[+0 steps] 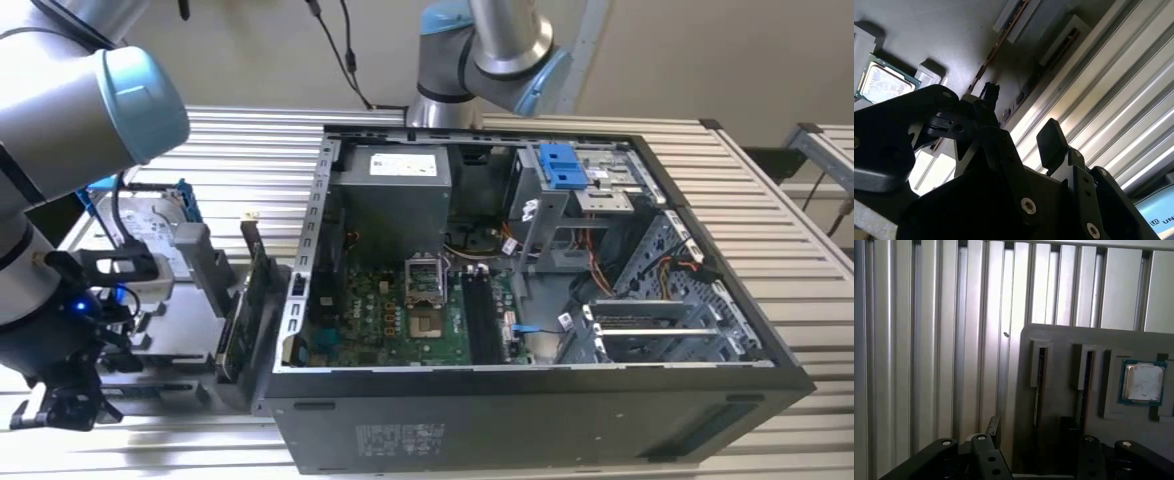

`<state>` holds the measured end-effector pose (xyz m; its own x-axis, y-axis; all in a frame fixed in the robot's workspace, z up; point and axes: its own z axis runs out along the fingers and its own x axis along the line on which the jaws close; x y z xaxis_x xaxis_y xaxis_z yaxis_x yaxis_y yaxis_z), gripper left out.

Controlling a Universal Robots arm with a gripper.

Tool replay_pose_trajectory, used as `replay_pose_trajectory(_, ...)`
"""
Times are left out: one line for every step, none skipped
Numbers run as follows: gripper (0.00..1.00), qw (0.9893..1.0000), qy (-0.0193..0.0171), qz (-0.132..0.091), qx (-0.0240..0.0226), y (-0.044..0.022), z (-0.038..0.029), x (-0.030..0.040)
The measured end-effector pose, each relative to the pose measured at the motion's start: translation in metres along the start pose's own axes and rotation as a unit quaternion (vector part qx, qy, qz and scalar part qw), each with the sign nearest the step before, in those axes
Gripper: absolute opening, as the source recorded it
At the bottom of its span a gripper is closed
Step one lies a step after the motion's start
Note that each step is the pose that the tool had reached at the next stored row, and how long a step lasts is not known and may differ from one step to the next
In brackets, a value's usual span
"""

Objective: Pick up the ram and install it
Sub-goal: 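Pick up the ram and move it above insertion slot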

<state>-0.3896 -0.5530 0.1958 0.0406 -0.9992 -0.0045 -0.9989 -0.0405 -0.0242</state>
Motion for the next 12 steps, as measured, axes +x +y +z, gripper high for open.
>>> replay_pose_trajectory(0.59,1.0,0.0001,0.0,0.0006,0.0,0.0005,0.0)
replay_pose_trajectory(0.59,1.0,0.0001,0.0,0.0011,0.0,0.0009,0.0)
replay_pose_trajectory(0.59,1.0,0.0001,0.0,0.0016,0.0,0.0012,0.0)
replay_pose_trajectory(0.59,1.0,0.0001,0.0,0.0022,0.0,0.0014,0.0)
replay_pose_trajectory(0.59,1.0,0.0001,0.0,0.0023,0.0,0.0015,0.0)
replay_pose_trajectory(0.59,1.0,0.0001,0.0,0.0025,0.0,0.0015,0.0)
replay_pose_trajectory(0.59,1.0,0.0001,0.0,0.0026,0.0,0.0015,0.0)
replay_pose_trajectory(0.59,1.0,0.0001,0.0,0.0027,0.0,0.0016,0.0)
replay_pose_trajectory(0.59,1.0,0.0001,0.0,0.0027,0.0,0.0016,0.0)
replay_pose_trajectory(0.59,1.0,0.0001,0.0,0.0028,0.0,0.0016,0.0)
replay_pose_trajectory(0.59,1.0,0.0001,0.0,0.0029,0.0,0.0016,0.0)
replay_pose_trajectory(0.59,1.0,0.0001,0.0,0.003,0.0,0.0016,0.0)
